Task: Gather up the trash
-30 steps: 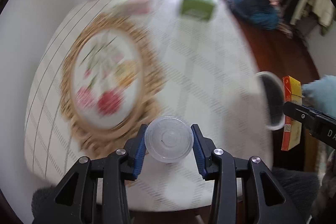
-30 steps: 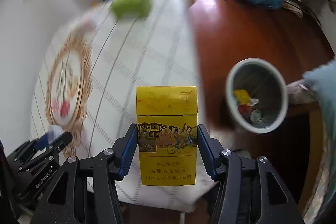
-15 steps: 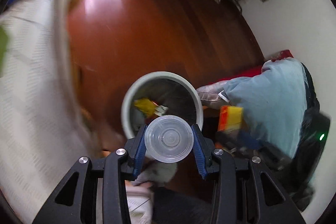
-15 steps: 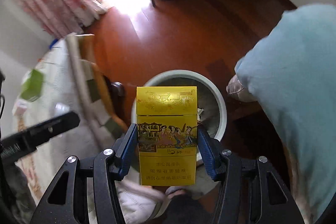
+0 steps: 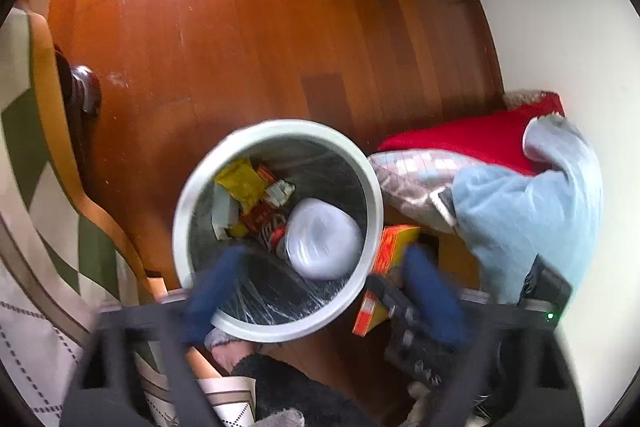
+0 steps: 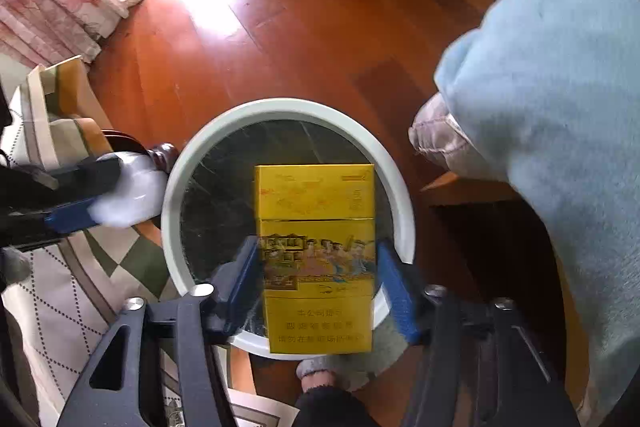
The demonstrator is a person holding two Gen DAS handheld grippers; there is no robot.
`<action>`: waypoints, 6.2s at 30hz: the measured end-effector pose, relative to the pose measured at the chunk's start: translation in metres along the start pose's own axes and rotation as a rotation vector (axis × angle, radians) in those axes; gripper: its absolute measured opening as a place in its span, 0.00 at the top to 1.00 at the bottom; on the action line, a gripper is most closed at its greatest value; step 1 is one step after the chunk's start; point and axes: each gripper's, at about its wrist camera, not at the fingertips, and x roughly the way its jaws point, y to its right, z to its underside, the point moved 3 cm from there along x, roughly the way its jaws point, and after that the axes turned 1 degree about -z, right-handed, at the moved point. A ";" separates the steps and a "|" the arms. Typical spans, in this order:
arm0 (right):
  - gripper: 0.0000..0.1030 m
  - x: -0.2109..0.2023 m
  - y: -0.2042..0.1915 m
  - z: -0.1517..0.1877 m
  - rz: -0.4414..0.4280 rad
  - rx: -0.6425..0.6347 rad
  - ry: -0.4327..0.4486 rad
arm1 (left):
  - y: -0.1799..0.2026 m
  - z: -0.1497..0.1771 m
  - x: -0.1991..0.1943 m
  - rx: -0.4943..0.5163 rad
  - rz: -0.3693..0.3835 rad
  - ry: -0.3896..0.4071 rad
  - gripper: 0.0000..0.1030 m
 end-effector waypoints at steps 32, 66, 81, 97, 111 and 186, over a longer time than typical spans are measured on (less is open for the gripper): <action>0.00 -0.119 -0.456 0.038 0.025 -1.025 0.121 | -0.319 0.163 -0.351 -0.433 -0.762 0.659 0.04; 0.12 -0.069 -0.384 0.054 -0.051 -0.646 -0.172 | -0.305 0.089 -0.262 0.512 -0.963 0.108 0.64; 0.12 -0.099 -0.350 0.168 -0.117 -0.580 -0.219 | -0.298 0.244 -0.304 -0.339 -0.407 0.328 0.66; 0.08 -0.089 -0.329 0.245 -0.031 -0.616 -0.274 | -0.278 0.318 -0.232 -0.401 -0.371 0.311 0.64; 0.24 -0.105 -0.327 0.250 -0.112 -0.630 -0.185 | -0.264 0.333 -0.253 -0.348 -0.512 0.445 0.67; 0.00 -0.279 -0.034 0.178 -0.005 -0.107 0.296 | 0.054 0.250 -0.217 0.268 -0.464 0.555 0.04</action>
